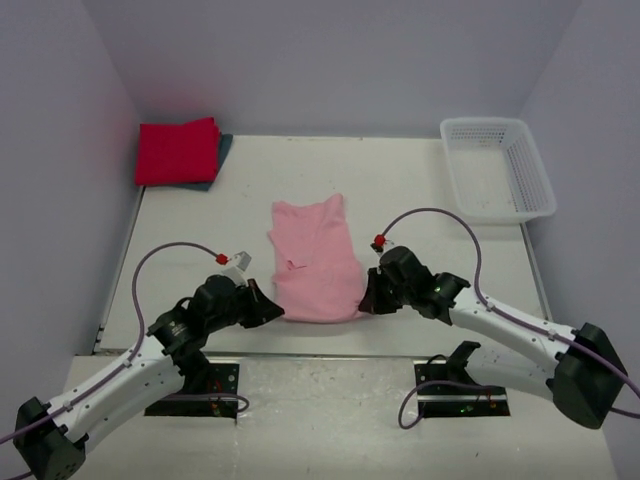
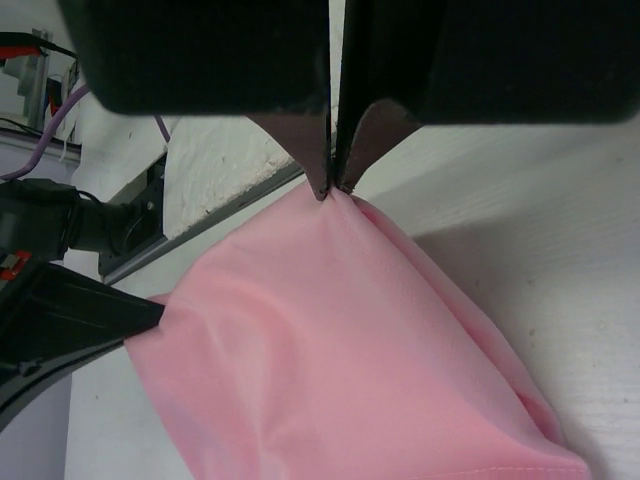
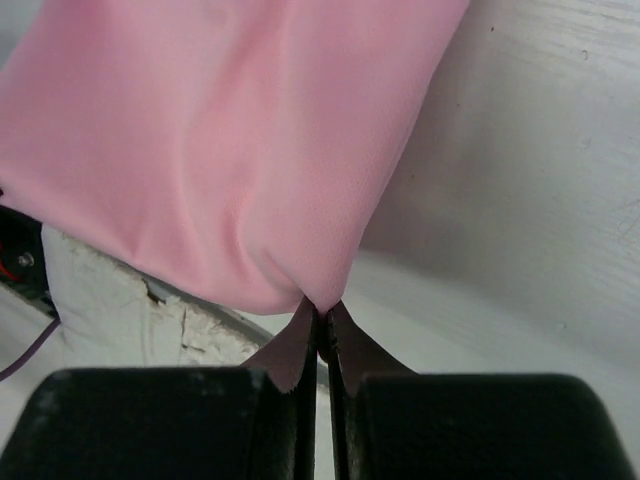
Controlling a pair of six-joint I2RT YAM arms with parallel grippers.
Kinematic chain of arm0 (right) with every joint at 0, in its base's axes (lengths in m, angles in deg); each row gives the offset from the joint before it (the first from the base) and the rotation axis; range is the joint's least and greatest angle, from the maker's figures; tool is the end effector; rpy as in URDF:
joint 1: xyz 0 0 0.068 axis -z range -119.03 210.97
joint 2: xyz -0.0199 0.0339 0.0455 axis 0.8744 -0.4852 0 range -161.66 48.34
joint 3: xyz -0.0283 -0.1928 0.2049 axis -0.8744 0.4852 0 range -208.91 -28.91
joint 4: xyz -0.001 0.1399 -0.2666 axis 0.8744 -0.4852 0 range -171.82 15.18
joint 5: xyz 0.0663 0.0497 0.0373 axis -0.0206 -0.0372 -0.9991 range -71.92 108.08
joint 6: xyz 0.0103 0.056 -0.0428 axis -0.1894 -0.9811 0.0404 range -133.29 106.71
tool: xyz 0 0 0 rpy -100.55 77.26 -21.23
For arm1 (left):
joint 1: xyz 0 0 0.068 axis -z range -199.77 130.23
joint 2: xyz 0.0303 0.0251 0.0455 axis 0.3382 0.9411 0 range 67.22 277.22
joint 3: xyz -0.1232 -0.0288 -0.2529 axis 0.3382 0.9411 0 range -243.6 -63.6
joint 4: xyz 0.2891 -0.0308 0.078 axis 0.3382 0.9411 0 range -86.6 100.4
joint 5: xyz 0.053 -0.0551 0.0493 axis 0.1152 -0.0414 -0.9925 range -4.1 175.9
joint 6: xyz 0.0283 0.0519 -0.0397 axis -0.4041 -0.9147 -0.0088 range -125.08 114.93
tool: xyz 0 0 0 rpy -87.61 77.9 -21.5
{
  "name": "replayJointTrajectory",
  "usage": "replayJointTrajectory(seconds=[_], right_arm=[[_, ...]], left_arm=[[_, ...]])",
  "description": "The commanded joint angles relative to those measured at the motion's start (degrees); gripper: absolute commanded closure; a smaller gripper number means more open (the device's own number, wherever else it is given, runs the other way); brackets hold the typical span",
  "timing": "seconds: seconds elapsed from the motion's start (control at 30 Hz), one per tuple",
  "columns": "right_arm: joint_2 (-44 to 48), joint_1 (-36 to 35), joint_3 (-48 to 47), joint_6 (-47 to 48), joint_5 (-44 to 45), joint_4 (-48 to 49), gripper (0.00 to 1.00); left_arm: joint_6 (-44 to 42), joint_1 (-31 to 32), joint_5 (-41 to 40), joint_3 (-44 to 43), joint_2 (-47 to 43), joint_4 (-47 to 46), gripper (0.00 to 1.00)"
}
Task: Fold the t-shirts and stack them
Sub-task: Grab one side of the 2/3 rectangular tshirt with both arms, then fold the long partially folded tshirt into a neat square
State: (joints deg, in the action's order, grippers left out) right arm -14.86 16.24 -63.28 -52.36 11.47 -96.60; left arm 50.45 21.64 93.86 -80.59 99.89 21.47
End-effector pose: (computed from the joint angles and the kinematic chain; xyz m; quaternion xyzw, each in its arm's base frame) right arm 0.1804 0.1881 0.1703 -0.0658 0.9379 0.2650 0.2141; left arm 0.1381 -0.1326 0.1685 -0.0756 0.8771 -0.3927 0.2660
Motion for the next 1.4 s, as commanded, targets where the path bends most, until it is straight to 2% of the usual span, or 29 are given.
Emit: replayJointTrajectory(seconds=[0.0,0.2,0.3,0.47,0.53,0.6,0.63,0.73,0.9,1.0,1.07,1.2,1.27,1.3,1.33,1.37], right_arm=[[4.5,-2.5,-1.2,-2.5,3.9,-5.9,1.00],[5.8,-3.6,-7.4,-1.1,6.1,-10.5,1.00],[4.1,-3.6,-12.5,0.2,6.5,-12.7,1.00],[-2.6,-2.1,-24.0,3.0,8.8,-15.7,1.00],[-5.1,0.4,-27.0,4.3,7.6,-16.2,1.00],[-9.8,3.6,-31.7,6.5,7.0,-16.7,1.00],[-13.0,4.7,-34.2,7.2,4.4,-16.8,1.00],[-17.6,8.9,-37.3,9.1,2.8,-16.9,1.00],[-28.5,14.5,-45.0,11.6,-1.4,-17.8,1.00],[-36.4,16.4,-51.3,13.0,-3.1,-18.8,1.00],[-41.0,17.9,-58.0,14.5,-4.3,-19.8,1.00],[-54.0,21.3,-71.9,17.2,-8.1,-23.6,1.00],[-63.6,23.5,-83.6,18.1,-10.5,-26.3,1.00],[-67.4,24.4,-89.1,18.2,-11.5,-31.0,0.90],[-74.1,25.0,-99.6,18.6,-10.8,-33.0,0.68],[-76.6,26.1,-104.4,19.1,-10.3,-34.9,0.58]], left_arm=[[2.3,0.3,-3.0,-1.8,-3.1,6.5,1.00],[-1.0,0.3,-6.4,-12.1,-2.3,11.3,1.00],[-3.8,0.3,-7.7,-19.1,2.8,11.3,1.00],[-10.1,-0.1,-12.6,-32.6,16.4,10.1,1.00],[-12.1,-2.3,-12.4,-35.9,22.8,9.7,1.00],[-14.5,-5.2,-10.1,-37.8,27.9,6.0,1.00],[-15.8,-8.9,-5.7,-38.3,29.6,4.9,1.00],[-18.3,-13.2,-4.6,-40.2,36.4,2.2,1.00],[-20.5,-17.3,-2.3,-43.8,47.4,-1.1,1.00],[-22.6,-20.4,0.5,-48.8,55.1,-2.2,1.00],[-24.1,-21.7,2.0,-51.3,59.0,-3.6,1.00],[-26.7,-24.9,4.3,-60.7,73.0,-3.8,1.00],[-27.0,-26.5,6.5,-67.1,78.1,-2.0,1.00],[-27.1,-27.4,7.5,-69.5,81.5,-3.1,1.00],[-28.1,-27.9,7.2,-71.0,83.2,-3.4,1.00],[-28.3,-28.3,7.2,-72.3,84.8,-4.4,1.00]])
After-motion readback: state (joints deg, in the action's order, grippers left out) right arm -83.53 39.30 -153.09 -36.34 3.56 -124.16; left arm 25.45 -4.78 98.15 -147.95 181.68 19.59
